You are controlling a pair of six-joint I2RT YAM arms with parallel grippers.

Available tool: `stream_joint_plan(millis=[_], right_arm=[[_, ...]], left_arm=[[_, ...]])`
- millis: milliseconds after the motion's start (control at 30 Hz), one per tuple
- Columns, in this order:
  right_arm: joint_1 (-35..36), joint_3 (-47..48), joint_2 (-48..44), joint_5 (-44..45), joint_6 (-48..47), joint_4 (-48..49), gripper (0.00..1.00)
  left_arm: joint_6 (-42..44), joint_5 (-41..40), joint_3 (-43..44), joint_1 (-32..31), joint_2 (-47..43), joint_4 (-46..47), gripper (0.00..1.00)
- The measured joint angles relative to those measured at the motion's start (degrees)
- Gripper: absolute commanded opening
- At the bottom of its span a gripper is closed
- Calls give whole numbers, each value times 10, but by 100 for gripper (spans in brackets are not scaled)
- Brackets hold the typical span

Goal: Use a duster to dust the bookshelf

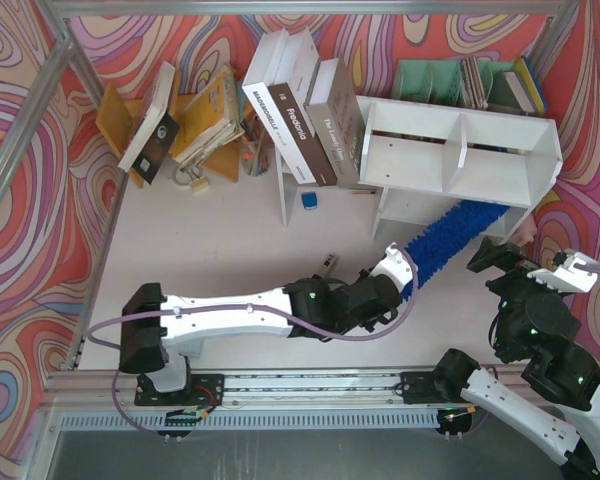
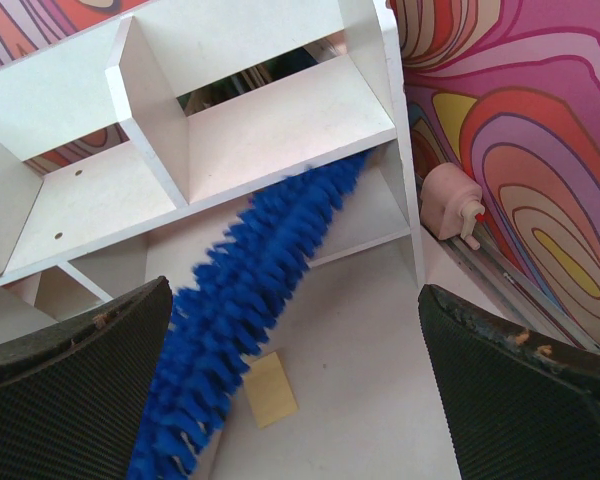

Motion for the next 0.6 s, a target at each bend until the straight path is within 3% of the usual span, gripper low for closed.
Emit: stream_joint_plan(millis=[233,600], right_arm=[[0,0,0,0,0,0,99],[0,0,0,0,0,0,99]], left_arm=[[0,-21,-12,0,-49,14,0],[8,10,-11,-4,1,36,0]])
